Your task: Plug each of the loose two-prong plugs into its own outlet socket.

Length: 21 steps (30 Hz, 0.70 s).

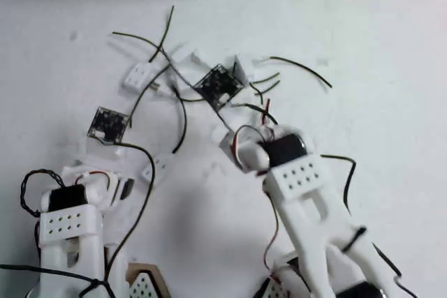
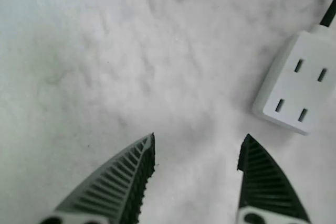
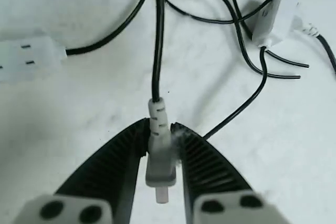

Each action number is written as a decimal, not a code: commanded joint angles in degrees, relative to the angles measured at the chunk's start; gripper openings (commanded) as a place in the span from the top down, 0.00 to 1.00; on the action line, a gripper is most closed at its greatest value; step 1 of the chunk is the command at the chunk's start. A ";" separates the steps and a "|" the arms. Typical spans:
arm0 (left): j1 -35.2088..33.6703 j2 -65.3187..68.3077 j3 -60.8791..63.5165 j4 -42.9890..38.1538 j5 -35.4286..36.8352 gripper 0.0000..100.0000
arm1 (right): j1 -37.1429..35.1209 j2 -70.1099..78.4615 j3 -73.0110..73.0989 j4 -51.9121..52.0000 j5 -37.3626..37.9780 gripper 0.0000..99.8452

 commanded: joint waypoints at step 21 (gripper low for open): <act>9.01 -1.19 -20.48 -3.08 26.46 0.78 | -16.66 -50.24 24.00 -13.23 -25.14 0.98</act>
